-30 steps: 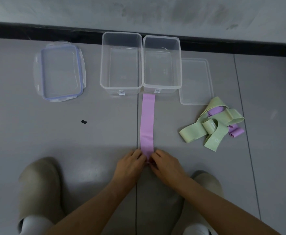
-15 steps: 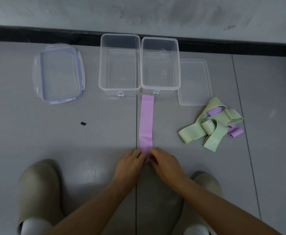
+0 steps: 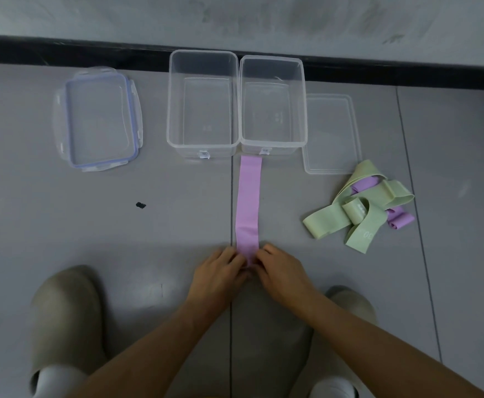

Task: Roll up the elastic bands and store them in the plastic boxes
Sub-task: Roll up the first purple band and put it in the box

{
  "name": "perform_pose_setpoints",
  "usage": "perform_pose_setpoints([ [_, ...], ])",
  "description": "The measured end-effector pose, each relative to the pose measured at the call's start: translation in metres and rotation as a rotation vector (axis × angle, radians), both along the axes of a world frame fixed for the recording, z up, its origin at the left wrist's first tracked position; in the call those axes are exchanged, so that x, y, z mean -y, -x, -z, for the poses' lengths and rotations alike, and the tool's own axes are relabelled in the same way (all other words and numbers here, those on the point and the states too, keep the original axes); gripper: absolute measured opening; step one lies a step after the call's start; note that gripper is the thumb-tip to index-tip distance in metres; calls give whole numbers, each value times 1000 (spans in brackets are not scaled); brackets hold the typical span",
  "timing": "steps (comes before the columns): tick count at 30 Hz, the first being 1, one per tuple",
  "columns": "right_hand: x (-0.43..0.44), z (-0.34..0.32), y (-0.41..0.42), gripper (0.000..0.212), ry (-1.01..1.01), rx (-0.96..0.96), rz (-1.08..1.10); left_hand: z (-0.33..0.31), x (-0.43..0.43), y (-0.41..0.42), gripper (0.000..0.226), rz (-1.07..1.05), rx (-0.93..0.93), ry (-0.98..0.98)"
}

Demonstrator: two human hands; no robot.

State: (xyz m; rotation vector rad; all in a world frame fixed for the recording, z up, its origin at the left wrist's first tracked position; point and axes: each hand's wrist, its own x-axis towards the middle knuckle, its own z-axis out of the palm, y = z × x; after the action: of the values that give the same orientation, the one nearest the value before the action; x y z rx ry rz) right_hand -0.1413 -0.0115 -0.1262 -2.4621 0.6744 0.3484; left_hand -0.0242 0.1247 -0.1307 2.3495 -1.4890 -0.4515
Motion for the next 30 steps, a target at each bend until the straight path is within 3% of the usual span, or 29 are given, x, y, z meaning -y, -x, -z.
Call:
perform_pose_setpoints([
  [7, -2, 3, 4, 15, -79, 79, 122, -8, 9, -2, 16, 10, -46, -26],
  [17, 7, 5, 5, 14, 154, 74, -87, -5, 11, -2, 13, -102, -72, -67],
  [23, 5, 6, -3, 21, 64, 61, -1, -2, 10, -6, 10, -1, -3, 1],
  [30, 5, 8, -3, 25, 19, 51, 38, -2, 11, -9, 18, -30, -72, -43],
])
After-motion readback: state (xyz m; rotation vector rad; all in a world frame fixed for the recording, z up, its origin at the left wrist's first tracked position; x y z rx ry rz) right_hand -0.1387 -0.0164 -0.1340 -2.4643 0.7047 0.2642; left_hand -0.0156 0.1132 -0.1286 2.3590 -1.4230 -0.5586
